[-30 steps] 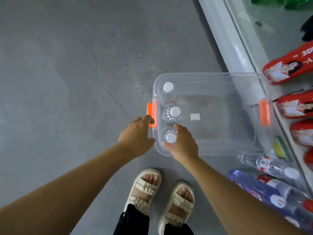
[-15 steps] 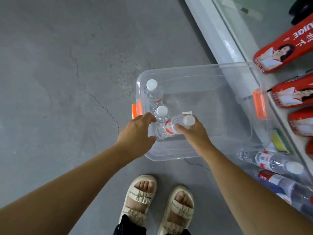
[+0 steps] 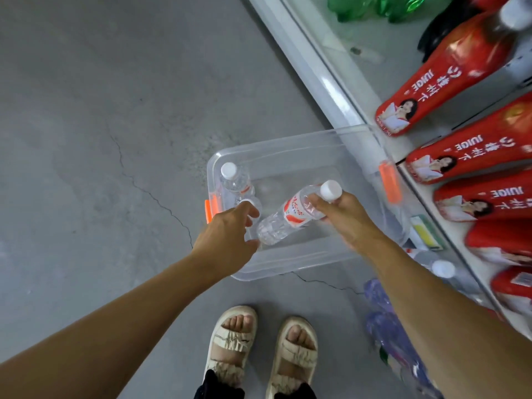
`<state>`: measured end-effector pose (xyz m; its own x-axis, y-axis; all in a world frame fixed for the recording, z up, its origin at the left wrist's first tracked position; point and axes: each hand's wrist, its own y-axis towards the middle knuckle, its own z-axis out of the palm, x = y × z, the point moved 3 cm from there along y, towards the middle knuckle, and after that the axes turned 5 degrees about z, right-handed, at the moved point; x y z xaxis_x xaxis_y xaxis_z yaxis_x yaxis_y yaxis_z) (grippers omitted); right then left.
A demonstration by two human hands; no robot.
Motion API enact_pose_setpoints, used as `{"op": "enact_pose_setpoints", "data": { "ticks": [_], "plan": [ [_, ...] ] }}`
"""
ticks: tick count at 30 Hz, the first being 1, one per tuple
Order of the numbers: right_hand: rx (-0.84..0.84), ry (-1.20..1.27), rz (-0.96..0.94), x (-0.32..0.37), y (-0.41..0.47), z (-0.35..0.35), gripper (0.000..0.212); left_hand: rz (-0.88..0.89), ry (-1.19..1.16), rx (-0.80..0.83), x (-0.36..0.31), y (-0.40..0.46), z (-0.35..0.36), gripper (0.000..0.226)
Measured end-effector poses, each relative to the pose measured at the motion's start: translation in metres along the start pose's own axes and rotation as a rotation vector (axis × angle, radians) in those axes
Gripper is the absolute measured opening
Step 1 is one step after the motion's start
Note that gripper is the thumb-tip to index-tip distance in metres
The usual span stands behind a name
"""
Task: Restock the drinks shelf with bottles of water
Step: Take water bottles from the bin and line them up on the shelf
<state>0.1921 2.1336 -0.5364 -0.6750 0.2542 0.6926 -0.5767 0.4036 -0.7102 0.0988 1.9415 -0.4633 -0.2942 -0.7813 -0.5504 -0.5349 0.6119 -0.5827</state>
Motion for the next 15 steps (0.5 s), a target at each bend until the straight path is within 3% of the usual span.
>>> {"op": "enact_pose_setpoints", "data": {
  "ticks": [8, 15],
  "plan": [
    [0.130, 0.122, -0.113, 0.160, -0.113, -0.070, 0.034, 0.081, -0.131, -0.007, -0.103, -0.046, -0.079, 0.054],
    [0.106, 0.221, -0.233, 0.305, -0.215, -0.113, 0.022, 0.150, -0.380, 0.035, -0.211, -0.093, -0.173, 0.060]
  ]
}}
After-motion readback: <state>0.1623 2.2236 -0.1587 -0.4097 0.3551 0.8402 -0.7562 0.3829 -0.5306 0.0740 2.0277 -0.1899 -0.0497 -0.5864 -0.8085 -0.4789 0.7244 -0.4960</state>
